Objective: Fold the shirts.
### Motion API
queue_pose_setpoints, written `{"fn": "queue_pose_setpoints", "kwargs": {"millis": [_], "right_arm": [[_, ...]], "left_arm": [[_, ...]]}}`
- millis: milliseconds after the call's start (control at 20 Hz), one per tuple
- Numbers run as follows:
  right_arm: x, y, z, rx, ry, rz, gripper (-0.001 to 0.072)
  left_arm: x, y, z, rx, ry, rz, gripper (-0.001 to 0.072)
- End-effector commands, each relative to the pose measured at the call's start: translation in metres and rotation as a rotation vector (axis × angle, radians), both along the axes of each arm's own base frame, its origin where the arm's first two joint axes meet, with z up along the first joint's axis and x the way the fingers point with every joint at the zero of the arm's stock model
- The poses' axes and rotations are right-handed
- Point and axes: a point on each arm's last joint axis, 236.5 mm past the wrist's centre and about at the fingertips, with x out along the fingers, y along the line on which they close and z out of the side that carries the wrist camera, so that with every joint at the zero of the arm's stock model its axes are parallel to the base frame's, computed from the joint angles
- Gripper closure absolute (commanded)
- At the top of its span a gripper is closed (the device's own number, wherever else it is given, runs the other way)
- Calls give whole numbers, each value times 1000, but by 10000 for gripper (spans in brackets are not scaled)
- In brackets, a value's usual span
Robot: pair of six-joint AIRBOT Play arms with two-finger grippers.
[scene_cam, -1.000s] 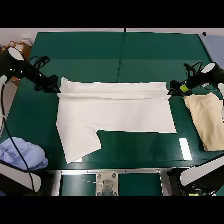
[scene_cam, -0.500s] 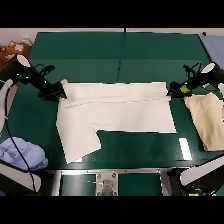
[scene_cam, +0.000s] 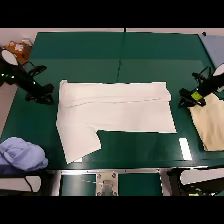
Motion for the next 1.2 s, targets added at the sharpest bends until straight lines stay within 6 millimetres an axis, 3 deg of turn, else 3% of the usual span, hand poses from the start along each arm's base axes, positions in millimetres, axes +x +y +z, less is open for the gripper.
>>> {"fn": "queue_pose_setpoints", "kwargs": {"millis": [0, 100, 150, 200, 250, 300, 500, 650, 800, 850, 900, 950, 1050, 1100, 1150], "right_arm": [[-63, 7, -2, -20, 17, -125, 701], [-98, 19, -8, -41, -8, -213, 700], [-111, 26, -14, -47, -27, -238, 697], [-119, 35, -20, -33, -56, -259, 613], [-121, 46, -26, -3, -83, -286, 424], [-120, 56, -32, 29, -104, -316, 292], [-114, 79, -57, 121, -142, -438, 280], [-103, 85, -67, 162, -180, -533, 280], [-91, 87, -70, 196, -204, -609, 280], [-85, 86, -71, 207, -213, -636, 281], [-80, 87, -70, 219, -224, -657, 286], [-73, 87, -70, 226, -249, -663, 373], [-62, 92, -67, 242, -289, -653, 615], [-58, 98, -65, 255, -304, -631, 699], [-56, 101, -62, 259, -319, -596, 698]], "left_arm": [[-56, 13, 2, 101, -55, 42, 683], [-97, 8, -9, 112, -62, 114, 679], [-114, 6, -17, 115, -69, 133, 493], [-127, 4, -28, 121, -76, 183, 145], [-135, 2, -39, 121, -83, 228, 90], [-144, -2, -50, 107, -75, 238, 91], [-174, -29, -97, 10, 20, 304, 92], [-164, -50, -113, -92, -37, 376, 92], [-162, -48, -123, -85, -58, 411, 93], [-156, -48, -123, -91, -78, 428, 135], [-148, -50, -120, -107, -106, 440, 278], [-139, -54, -116, -137, -146, 441, 352], [-120, -65, -105, -214, -218, 455, 373], [-116, -69, -100, -239, -245, 436, 651], [-114, -72, -96, -255, -258, 418, 682]]}}
